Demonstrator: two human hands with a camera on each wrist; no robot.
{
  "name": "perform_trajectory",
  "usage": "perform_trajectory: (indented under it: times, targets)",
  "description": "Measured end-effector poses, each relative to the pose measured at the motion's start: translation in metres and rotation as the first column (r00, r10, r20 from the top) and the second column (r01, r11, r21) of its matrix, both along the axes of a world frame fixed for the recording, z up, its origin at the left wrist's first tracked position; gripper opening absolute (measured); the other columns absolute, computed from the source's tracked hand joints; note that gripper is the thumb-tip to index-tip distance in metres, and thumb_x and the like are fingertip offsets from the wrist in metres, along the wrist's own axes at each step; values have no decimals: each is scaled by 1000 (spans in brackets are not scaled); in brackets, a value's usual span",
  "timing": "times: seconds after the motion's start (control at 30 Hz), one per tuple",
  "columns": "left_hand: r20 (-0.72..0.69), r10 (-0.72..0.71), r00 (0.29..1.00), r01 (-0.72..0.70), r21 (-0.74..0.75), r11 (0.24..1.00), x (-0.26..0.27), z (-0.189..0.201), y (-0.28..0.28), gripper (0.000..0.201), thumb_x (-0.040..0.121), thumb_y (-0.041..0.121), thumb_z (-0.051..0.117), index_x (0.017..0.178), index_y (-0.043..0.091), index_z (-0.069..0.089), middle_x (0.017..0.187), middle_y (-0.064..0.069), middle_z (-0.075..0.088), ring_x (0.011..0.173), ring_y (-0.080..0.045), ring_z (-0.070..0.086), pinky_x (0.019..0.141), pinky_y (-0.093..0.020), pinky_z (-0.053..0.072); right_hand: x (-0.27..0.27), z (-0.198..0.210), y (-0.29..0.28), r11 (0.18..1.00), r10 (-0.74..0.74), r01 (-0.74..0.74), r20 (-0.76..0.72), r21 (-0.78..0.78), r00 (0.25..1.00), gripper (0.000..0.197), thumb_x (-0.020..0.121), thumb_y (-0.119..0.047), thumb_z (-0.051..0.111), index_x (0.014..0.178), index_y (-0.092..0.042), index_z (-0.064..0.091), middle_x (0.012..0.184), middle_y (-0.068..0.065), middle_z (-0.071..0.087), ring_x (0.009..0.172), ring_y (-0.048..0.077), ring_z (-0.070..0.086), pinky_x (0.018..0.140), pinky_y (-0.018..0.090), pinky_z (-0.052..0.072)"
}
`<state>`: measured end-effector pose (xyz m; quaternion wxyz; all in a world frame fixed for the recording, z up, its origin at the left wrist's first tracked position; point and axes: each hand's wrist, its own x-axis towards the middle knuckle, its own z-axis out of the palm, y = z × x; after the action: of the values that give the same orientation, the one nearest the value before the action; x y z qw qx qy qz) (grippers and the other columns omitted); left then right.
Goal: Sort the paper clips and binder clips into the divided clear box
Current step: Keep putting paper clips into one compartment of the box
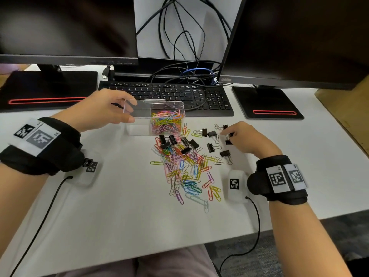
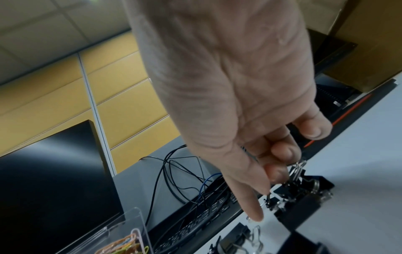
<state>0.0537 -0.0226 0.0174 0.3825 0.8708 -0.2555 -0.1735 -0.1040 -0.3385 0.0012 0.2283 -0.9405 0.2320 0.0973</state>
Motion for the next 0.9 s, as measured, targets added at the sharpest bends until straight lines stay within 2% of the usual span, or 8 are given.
perform_trajectory:
  times: [0.13, 0.2, 0.37, 0.53, 0.6, 0.7, 0.83, 0.9]
  targets:
    - [-3, -9, 1000, 9, 5, 1000, 1, 0, 0, 38, 76, 18, 80, 108, 31, 66, 105, 1, 67, 95, -24, 69, 92, -46, 55, 0, 0, 3, 997, 60, -63, -52, -53, 997, 45, 92, 5, 38, 115, -17, 69, 140, 7, 52, 123, 29, 51, 92, 28, 41]
    - [-8, -10, 1000, 10, 6, 1000, 1, 0, 0, 38, 77, 18, 80, 109, 31, 65, 106, 1, 67, 96, -23, 69, 92, -45, 55, 0, 2, 3, 995, 52, -56, -42, -87, 998, 43, 92, 3, 39, 112, -18, 70, 137, 7, 55, 120, 30, 52, 98, 36, 43]
    - [-4, -17, 1000, 17, 7, 1000, 0, 1, 0, 38, 77, 17, 80, 110, 29, 65, 107, 0, 66, 96, -24, 69, 92, -44, 54, -1, 1, 5, 993, 91, -97, -75, -69, 993, 52, 92, 6, 34, 125, -21, 63, 145, 8, 47, 126, 31, 49, 92, 31, 42]
    - [-13, -11, 1000, 11, -1, 1000, -1, 2, 0, 39, 77, 15, 79, 112, 26, 65, 106, 0, 66, 97, -23, 69, 91, -42, 54, -2, 1, 3, 990, 40, -51, -86, -131, 995, 38, 91, 0, 42, 106, -16, 72, 127, 5, 62, 117, 30, 54, 102, 46, 43]
    - [-15, -9, 1000, 9, 2, 1000, 0, 2, 0, 40, 77, 16, 80, 113, 27, 64, 106, 0, 66, 97, -22, 69, 91, -42, 54, -2, 0, 4, 987, 47, -61, -97, -147, 994, 40, 91, 1, 41, 111, -18, 71, 132, 6, 59, 119, 31, 53, 102, 46, 43]
    - [-19, -6, 1000, 7, 7, 1000, 0, 2, 0, 40, 78, 16, 79, 113, 27, 64, 107, 1, 66, 97, -20, 69, 92, -42, 54, -2, 0, 5, 990, 77, -84, -64, -112, 995, 54, 89, 7, 36, 125, -24, 63, 143, 7, 48, 122, 32, 51, 93, 36, 47]
    - [-16, -4, 1000, 4, 11, 1000, 0, 2, 0, 41, 78, 17, 79, 114, 26, 64, 108, 2, 66, 97, -19, 69, 89, -39, 55, 0, -6, 3, 993, 92, -100, -115, -61, 989, 61, 89, 8, 34, 132, -29, 57, 146, 8, 45, 109, 29, 57, 59, 21, 38]
    - [-18, -3, 1000, 3, 9, 1000, -1, 2, 0, 41, 78, 16, 79, 115, 26, 64, 107, 2, 66, 97, -19, 69, 87, -36, 54, -1, -5, 4, 992, 93, -103, -124, -74, 988, 58, 90, 8, 35, 130, -26, 59, 145, 8, 46, 107, 28, 56, 64, 22, 40]
